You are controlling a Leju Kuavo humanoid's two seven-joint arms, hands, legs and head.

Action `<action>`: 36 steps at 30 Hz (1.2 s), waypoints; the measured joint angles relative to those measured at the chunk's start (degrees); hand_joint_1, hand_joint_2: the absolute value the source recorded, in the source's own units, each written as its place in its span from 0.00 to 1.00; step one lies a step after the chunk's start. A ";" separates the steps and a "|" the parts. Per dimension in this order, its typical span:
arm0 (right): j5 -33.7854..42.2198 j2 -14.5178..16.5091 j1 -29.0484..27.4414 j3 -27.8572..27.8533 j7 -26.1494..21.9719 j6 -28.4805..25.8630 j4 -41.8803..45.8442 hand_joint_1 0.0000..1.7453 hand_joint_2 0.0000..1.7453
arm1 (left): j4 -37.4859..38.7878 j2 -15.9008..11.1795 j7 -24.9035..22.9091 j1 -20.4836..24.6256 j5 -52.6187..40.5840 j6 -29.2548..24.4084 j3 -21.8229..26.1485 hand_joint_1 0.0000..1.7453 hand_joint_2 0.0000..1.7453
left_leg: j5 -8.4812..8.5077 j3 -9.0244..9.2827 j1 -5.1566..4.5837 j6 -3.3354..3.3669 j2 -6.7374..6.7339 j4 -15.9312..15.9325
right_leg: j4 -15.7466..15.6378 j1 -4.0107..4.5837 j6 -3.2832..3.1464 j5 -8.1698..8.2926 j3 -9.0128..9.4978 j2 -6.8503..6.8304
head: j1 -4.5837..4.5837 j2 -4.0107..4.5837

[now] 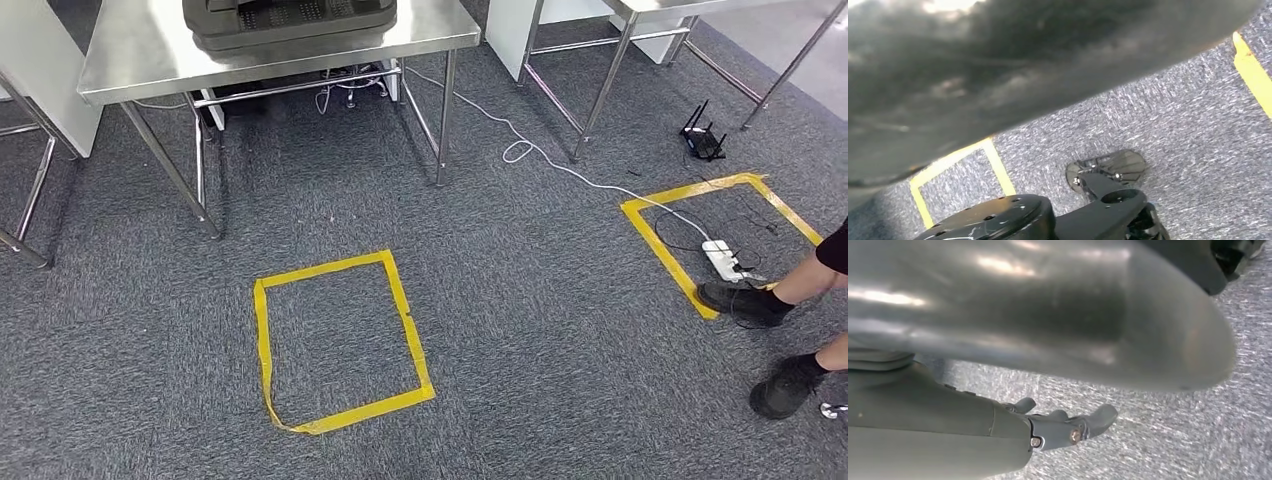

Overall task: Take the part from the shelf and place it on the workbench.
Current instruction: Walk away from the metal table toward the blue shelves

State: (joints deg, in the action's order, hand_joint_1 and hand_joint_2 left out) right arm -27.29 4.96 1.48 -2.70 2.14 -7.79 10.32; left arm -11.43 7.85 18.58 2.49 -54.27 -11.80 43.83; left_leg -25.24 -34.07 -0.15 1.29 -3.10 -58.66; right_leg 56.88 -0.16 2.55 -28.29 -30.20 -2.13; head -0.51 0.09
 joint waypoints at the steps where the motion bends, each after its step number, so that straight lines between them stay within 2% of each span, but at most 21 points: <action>1: -0.62 0.15 -0.01 0.11 0.35 -0.02 0.00 0.00 0.00 | 0.00 -0.10 0.04 -0.01 0.51 0.16 0.31 0.00 0.00 | 0.06 0.12 0.02 -0.32 -0.28 0.06 | 0.01 0.10 -0.41 0.30 -0.06 0.40 | -0.04 0.00; 3: -1.65 0.49 -0.09 0.43 1.06 -0.14 0.00 0.00 0.00 | 0.00 -0.49 -0.03 -0.07 1.32 0.58 1.03 0.00 0.00 | -0.38 0.07 0.27 -1.02 -0.07 -0.45 | -0.27 -0.35 -1.19 0.84 0.25 1.05 | -0.06 0.00; 4: -1.94 0.68 -0.10 0.56 1.27 -0.21 0.00 0.00 0.00 | 0.00 -0.69 -0.08 -0.14 1.52 0.75 1.33 0.00 0.00 | -1.46 -0.41 0.36 -1.33 0.60 -1.79 | -0.41 -0.61 -1.57 1.12 0.40 1.36 | -0.12 0.00; 7: -2.26 1.27 -0.03 0.86 1.39 -0.28 0.00 0.00 0.00 | 0.00 -1.14 -0.44 -0.42 1.77 1.02 2.02 0.00 0.00 | -7.34 -4.41 0.54 -1.98 2.77 -11.92 | -0.44 -0.86 -2.12 1.50 0.35 2.25 | -0.30 0.00; 9: -2.55 1.51 -0.08 1.05 1.19 -0.41 0.00 0.00 0.00 | 0.00 -1.32 -1.09 -0.57 1.96 1.04 2.43 0.00 0.00 | -8.53 -6.00 0.74 -2.25 3.05 -16.20 | -0.36 -0.87 -2.11 1.50 0.32 2.98 | -0.29 0.00; 11: -2.81 1.68 -0.02 1.25 0.55 -0.76 0.00 0.00 0.00 | 0.00 -1.55 -1.76 -0.69 2.05 1.09 2.79 0.00 0.00 | -5.60 -3.57 1.20 -2.47 3.30 -11.92 | -0.18 -1.01 -2.02 1.45 0.41 3.95 | -0.28 0.00; 12: -2.84 1.79 0.07 1.34 0.15 -0.98 0.00 0.00 0.00 | 0.01 -1.68 -1.97 -0.76 2.04 1.13 2.92 0.00 0.00 | -3.90 -1.46 1.55 -2.67 4.03 -7.89 | 0.02 -1.10 -1.84 1.36 0.40 4.46 | -0.28 0.00; 14: -2.86 1.99 0.35 1.50 -0.43 -1.27 0.00 0.00 0.00 | 0.04 -1.85 -2.21 -0.84 2.04 1.22 3.09 0.00 0.00 | -2.21 1.39 1.89 -2.85 5.81 -2.05 | 0.60 -0.95 -1.16 1.19 -0.12 5.34 | -0.41 0.00; 15: -2.87 2.06 0.43 1.53 -0.58 -1.34 0.00 0.00 0.00 | 0.06 -1.90 -2.27 -0.84 2.03 1.25 3.15 0.00 0.00 | -2.27 1.72 1.82 -2.72 6.37 -1.12 | 0.69 -0.92 -0.72 1.23 -0.51 5.69 | -0.44 0.00; 17: -2.88 2.24 0.43 1.58 -0.71 -1.39 0.00 0.00 0.00 | 0.04 -1.98 -2.28 -0.83 2.04 1.26 3.27 0.00 0.00 | -2.14 1.47 1.49 -1.94 5.82 -0.97 | 0.51 -1.06 0.07 1.49 -1.26 6.27 | -0.39 0.00; 19: -2.96 2.35 0.39 1.61 -0.58 -1.42 0.00 0.00 0.00 | -0.01 -2.09 -2.06 -0.88 2.05 1.35 3.45 0.00 0.00 | -1.81 1.34 1.37 -0.96 4.93 -0.67 | 1.91 -1.10 0.35 0.72 -2.29 5.30 | -0.23 0.00; 21: -2.99 2.46 0.53 1.63 -0.10 -1.42 0.00 0.00 0.00 | -0.04 -2.19 -1.74 -0.88 1.98 1.63 3.59 0.00 0.00 | -1.61 1.06 1.21 -0.21 3.81 -0.50 | 7.75 -0.99 -0.09 -2.18 -5.24 3.54 | 0.05 0.00; 23: -2.77 2.55 0.62 1.63 0.55 -1.41 0.00 0.00 0.00 | -0.04 -2.27 -1.61 -0.90 1.74 1.94 3.68 0.00 0.00 | -1.54 0.71 0.91 0.11 2.49 -0.51 | 15.41 -0.95 -0.43 -5.23 -9.09 2.92 | 0.22 0.00; 24: -2.60 2.57 0.55 1.63 0.85 -1.40 0.00 0.00 0.00 | -0.04 -2.31 -1.61 -0.91 1.59 2.05 3.70 0.00 0.00 | -1.51 0.60 0.78 0.17 1.83 -0.51 | 17.36 -0.94 -0.30 -5.75 -10.02 2.84 | 0.20 0.00; 25: -2.42 2.58 0.44 1.63 1.10 -1.39 0.00 0.00 0.00 | -0.04 -2.34 -1.58 -0.90 1.47 2.10 3.70 0.00 0.00 | -1.48 0.55 0.68 0.20 1.20 -0.52 | 16.97 -0.89 -0.02 -5.35 -9.71 2.72 | 0.21 0.00; 26: -2.26 2.59 0.33 1.63 1.29 -1.38 0.00 0.00 0.00 | -0.04 -2.36 -1.54 -0.88 1.36 2.13 3.70 0.00 0.00 | -1.47 0.56 0.61 0.22 0.58 -0.52 | 14.09 -0.78 0.31 -4.17 -8.07 2.34 | 0.21 0.00; 28: -2.09 2.57 0.34 1.63 1.52 -1.37 0.00 0.00 0.00 | -0.04 -2.36 -1.43 -0.83 1.22 2.17 3.70 0.00 0.00 | -1.49 0.73 0.37 0.13 -0.64 -0.55 | 5.47 -0.28 0.40 -1.36 -3.24 -0.19 | 0.19 0.00; 30: -2.07 2.54 0.59 1.62 1.59 -1.36 0.00 0.00 0.00 | -0.04 -2.39 -1.32 -0.79 1.18 2.19 3.72 0.00 0.00 | -1.59 0.99 0.23 -0.23 -1.78 -0.56 | 0.75 0.27 -0.20 0.07 -0.82 -2.14 | 0.09 0.00; 32: -2.06 2.48 0.60 1.62 1.67 -1.36 0.00 0.00 0.00 | -0.05 -2.42 -1.22 -0.64 1.18 2.19 3.73 0.00 0.00 | -1.56 1.36 0.34 -0.88 -2.93 -0.33 | 0.24 0.50 -0.90 0.54 -0.97 -1.30 | 0.06 0.00; 34: -2.05 2.47 0.41 1.61 1.86 -1.34 0.00 0.00 0.00 | -0.09 -2.51 -0.98 -0.46 1.18 2.20 3.76 0.00 0.00 | -2.25 1.37 0.59 -1.65 -1.93 -1.01 | -0.33 -0.15 -1.53 1.46 -0.62 0.02 | -0.01 0.00; 36: -2.03 2.57 0.29 1.61 2.09 -1.29 0.00 0.00 0.00 | -0.10 -2.62 -0.53 -0.52 1.18 2.23 3.86 0.00 0.00 | -5.42 -0.38 0.83 -2.25 1.17 -5.68 | -0.68 -0.84 -1.97 2.26 -0.25 1.24 | -0.23 0.00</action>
State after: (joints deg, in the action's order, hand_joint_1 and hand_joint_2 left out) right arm -29.32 7.53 1.78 -1.09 4.24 -9.08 10.32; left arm -11.53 5.23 18.05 1.98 -53.09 -9.57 47.69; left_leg -30.66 -34.44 0.69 -0.96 -1.93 -64.34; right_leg 56.20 -0.99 0.58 -26.03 -30.45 -0.88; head -0.74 0.09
